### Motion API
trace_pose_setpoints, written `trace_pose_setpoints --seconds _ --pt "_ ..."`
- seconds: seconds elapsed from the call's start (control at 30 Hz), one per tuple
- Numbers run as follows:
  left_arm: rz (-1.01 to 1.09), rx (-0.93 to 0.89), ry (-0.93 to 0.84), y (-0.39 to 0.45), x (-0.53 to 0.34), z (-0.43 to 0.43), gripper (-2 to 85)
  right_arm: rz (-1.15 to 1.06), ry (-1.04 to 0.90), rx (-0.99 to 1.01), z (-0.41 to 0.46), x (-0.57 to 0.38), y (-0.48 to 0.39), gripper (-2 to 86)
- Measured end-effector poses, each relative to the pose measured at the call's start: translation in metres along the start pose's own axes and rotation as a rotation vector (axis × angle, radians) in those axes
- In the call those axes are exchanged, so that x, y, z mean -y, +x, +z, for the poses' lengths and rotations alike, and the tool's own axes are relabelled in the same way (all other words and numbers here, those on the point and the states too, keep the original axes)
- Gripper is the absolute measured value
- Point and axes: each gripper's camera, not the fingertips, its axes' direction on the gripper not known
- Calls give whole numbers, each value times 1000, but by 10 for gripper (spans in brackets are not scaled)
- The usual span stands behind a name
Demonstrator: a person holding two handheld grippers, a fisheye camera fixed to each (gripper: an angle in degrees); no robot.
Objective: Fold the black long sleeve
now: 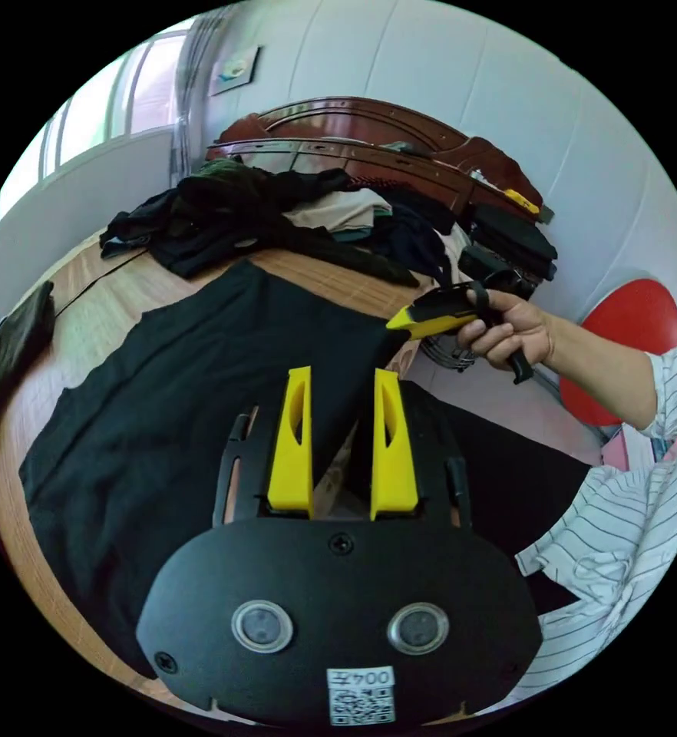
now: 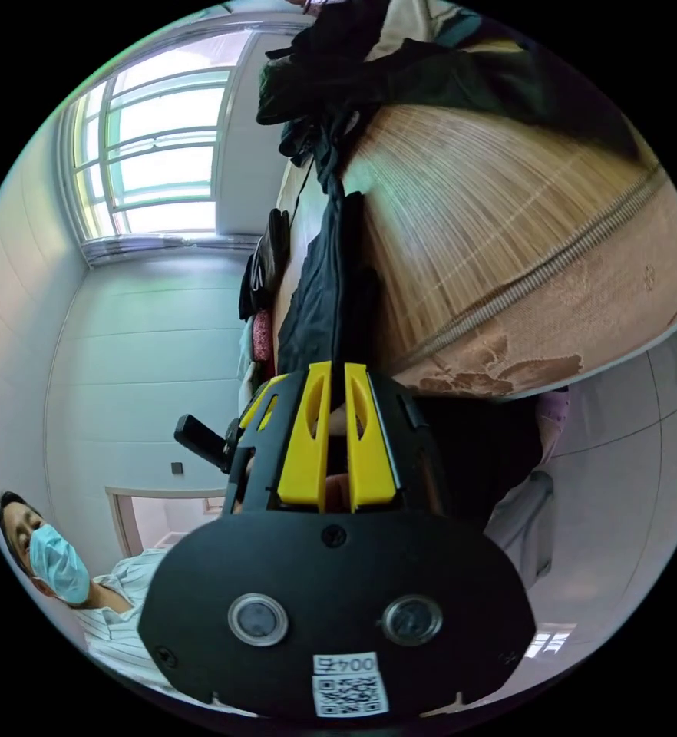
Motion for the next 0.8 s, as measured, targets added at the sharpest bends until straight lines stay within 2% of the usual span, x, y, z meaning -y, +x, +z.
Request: trace_pose_setpoints --seconds 0.23,0.33,0.4,0.57,0.73,0.8 --pt "334 331 -130 97 -18 108 136 -37 -66 -23 -2 28 -37 42" --pt "400 477 -202 111 -33 155 84 -68 -85 -3 -1 35 -47 44" --pt "387 575 -189 113 -44 171 48 -92 -81 -23 -2 38 -50 55" --pt "251 584 -104 105 -64 179 23 -31 18 69 -11 62 -15 147" --pt "234 588 -63 105 -76 183 18 49 -106 207 29 98 11 183" --pt "223 587 -50 105 -78 184 18 59 -131 198 47 109 12 191"
